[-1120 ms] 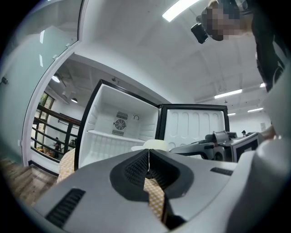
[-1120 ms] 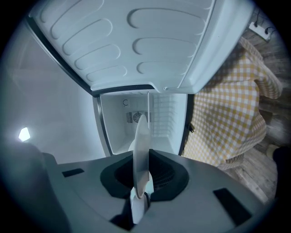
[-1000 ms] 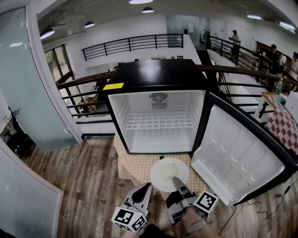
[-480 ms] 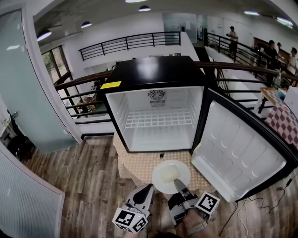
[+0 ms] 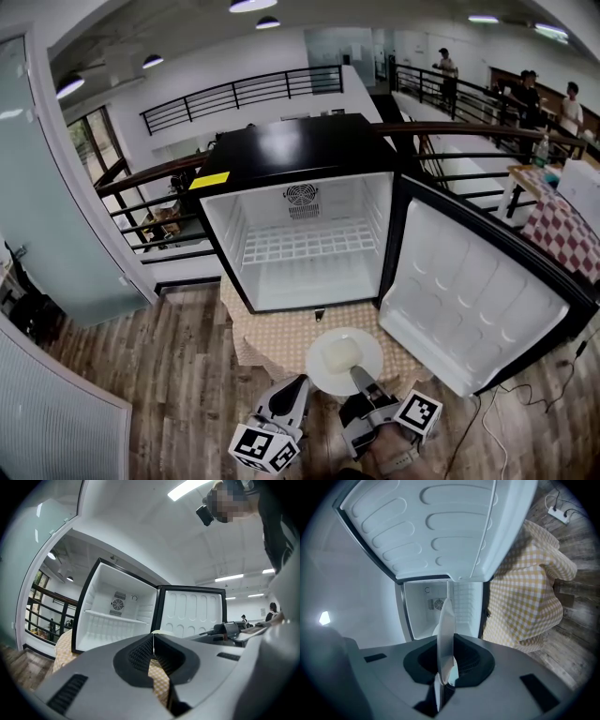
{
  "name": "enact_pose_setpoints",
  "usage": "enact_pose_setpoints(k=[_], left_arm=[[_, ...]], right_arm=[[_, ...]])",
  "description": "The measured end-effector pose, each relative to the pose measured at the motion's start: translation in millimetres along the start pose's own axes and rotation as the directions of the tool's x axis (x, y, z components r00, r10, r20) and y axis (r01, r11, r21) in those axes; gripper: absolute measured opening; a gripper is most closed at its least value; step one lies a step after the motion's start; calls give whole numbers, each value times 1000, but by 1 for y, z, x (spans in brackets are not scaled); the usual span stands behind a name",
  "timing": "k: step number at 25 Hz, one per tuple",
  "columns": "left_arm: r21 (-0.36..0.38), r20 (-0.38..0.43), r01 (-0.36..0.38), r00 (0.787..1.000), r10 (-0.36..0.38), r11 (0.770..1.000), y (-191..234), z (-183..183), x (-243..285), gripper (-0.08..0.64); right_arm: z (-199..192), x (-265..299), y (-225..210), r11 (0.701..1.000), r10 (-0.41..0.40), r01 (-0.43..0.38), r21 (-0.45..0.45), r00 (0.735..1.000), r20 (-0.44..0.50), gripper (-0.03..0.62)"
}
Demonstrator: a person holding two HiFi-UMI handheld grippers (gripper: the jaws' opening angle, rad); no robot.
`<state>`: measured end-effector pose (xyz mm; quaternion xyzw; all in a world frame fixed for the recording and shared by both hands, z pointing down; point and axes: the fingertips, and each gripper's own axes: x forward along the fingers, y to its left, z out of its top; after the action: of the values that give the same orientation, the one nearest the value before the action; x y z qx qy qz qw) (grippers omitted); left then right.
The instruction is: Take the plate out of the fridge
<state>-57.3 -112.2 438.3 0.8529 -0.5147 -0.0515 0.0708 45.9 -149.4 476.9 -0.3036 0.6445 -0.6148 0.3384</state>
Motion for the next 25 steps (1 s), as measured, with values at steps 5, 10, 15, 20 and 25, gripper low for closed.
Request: enact_pose_setpoints(k=[5, 10, 15, 20, 25], left_arm=[[-5, -3, -1, 1000, 1, 1000, 4, 3, -15, 11], [-14, 0, -1, 1000, 1, 1000, 6, 0, -32, 11], [-20, 10, 3, 1000, -3, 1000, 3, 1, -46, 11], [-28, 17, 8, 1000, -7, 1000, 0, 2, -61, 11], [-37, 18, 13, 1000, -13, 999, -2, 2, -78, 11]], right_arm=[[-12, -10, -2, 1000, -9, 9, 5, 1000, 12, 52], [-27, -19, -4, 1000, -15, 15, -2, 1000, 10, 52], [-41, -30, -3, 1000, -11, 11, 3, 1000, 8, 52], [-53, -41, -3, 1000, 1, -1, -2, 1000, 9, 53], [-68, -51, -2, 1000, 7, -7, 1, 1000, 9, 52]])
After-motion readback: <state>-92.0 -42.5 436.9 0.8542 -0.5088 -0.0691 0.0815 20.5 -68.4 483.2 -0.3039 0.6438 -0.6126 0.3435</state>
